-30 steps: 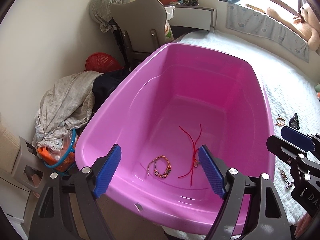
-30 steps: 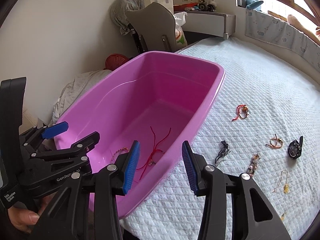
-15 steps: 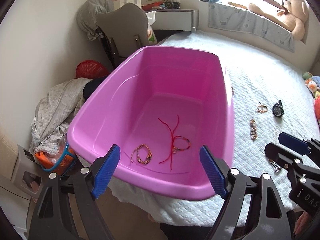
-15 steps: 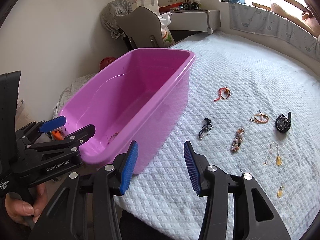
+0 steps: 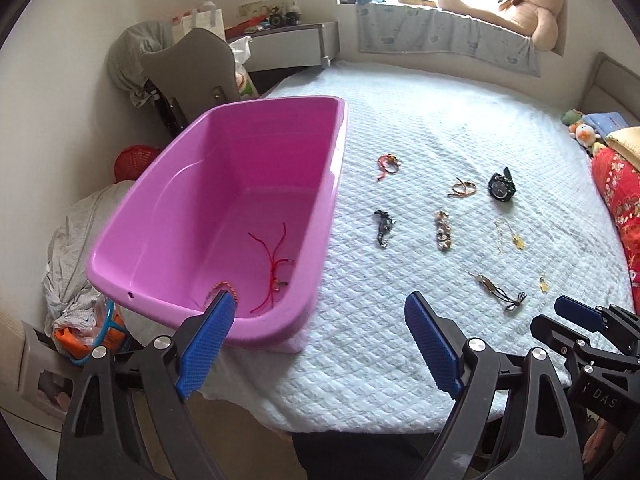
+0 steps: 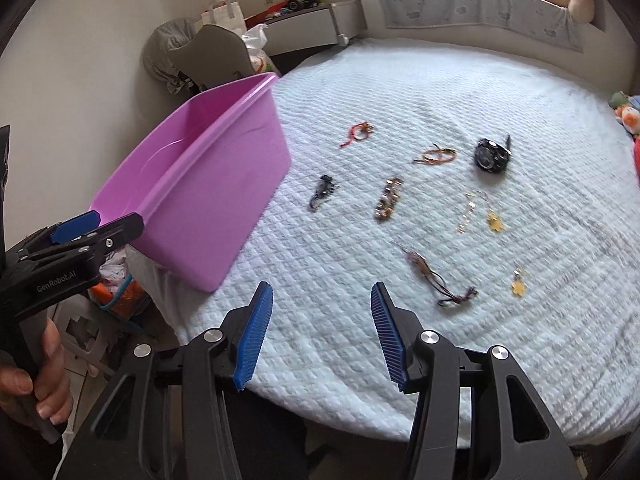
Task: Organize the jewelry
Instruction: 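Move both grippers back over the jewelry on the bed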
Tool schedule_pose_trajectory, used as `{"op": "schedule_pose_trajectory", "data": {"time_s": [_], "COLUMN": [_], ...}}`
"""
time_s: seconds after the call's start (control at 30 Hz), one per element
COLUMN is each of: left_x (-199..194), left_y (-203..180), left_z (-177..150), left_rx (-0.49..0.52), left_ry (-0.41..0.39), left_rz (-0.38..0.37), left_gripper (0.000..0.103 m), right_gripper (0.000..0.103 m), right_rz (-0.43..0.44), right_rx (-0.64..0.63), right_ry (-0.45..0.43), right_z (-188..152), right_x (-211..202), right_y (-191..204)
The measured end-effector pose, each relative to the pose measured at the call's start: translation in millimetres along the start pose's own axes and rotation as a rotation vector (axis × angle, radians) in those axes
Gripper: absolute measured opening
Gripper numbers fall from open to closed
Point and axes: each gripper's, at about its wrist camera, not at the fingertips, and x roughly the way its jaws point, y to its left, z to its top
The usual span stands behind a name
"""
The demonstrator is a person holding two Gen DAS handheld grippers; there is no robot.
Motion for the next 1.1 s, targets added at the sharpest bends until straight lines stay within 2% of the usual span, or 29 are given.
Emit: {"op": "schedule_pose_trajectory", "data": {"time_s": [0.27,0.47,0.7,0.93,1.1], "left_x": [16.0,36.2,68.0,102.2,122.2], "left_y": [-56.4,-90.6,-131.3,-176.6,-203.4], "left_z": [-15.1,-25.0,-32.3,-36.3,-35.4], "left_rx": [0.047,0.054,0.04,0.057,0.069], "left_ry": [0.033,0.068,0.108,0.145,0.14], "left_rz": [-0.081,-0.114,-0.124,-0.122,-0.121], "left_gripper": [0.085,0.085,0.085,0.085,0.085], "right_gripper": [0.049,0.049,0.049,0.049,0.049], "right_rz": [-0.103,-0.153,-0.219,-0.211,-0.211], "right_rx": [0.125,0.189,0.191,0.224,0.2], "right_ry": [-0.003,-0.011,0.005,0.029,0.036], "right_z": [-33.3,-45.7,-49.0,-51.4,-44.2], "right_x": [-21.3,-22.4,-2.3,23.8,44.4], "right_y": [-71.1,-109.5,-149.9,-186.6,-199.9]}}
